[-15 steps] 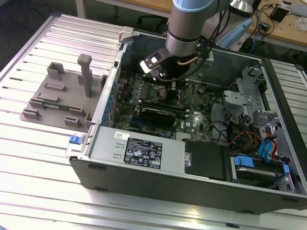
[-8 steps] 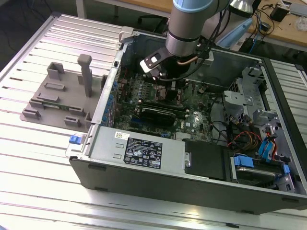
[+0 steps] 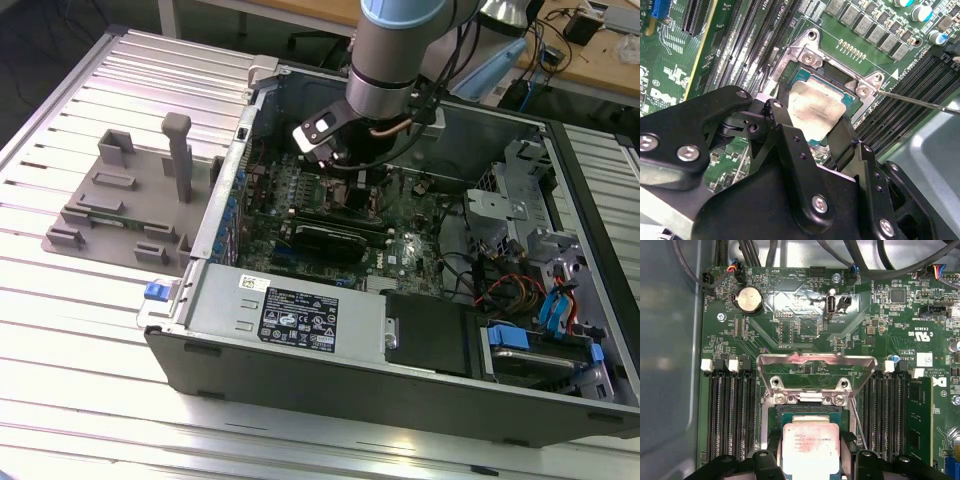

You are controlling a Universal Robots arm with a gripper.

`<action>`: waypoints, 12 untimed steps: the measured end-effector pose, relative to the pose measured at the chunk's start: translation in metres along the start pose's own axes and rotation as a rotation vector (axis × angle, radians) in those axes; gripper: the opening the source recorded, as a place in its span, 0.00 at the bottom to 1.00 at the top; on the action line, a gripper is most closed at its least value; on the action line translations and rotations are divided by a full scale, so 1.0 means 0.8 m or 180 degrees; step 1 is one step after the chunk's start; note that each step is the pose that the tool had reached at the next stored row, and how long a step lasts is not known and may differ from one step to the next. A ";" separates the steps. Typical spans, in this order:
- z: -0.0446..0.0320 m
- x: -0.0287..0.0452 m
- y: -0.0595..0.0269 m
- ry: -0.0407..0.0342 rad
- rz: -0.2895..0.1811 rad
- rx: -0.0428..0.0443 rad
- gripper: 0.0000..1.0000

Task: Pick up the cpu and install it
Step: 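Place the cpu into insertion slot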

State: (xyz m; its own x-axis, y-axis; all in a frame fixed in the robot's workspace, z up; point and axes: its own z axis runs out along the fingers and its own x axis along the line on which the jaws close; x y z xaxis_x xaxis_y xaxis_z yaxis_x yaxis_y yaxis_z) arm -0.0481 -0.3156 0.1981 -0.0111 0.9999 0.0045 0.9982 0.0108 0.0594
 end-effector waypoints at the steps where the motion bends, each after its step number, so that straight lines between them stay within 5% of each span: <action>1: 0.0002 0.0004 0.000 0.0000 0.0000 0.0000 0.55; 12: 0.0036 0.0007 0.002 -0.0002 0.0020 0.0009 0.55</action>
State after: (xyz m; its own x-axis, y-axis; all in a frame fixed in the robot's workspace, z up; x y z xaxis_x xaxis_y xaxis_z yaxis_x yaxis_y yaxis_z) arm -0.0464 -0.3151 0.1953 -0.0049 1.0000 0.0044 0.9984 0.0047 0.0566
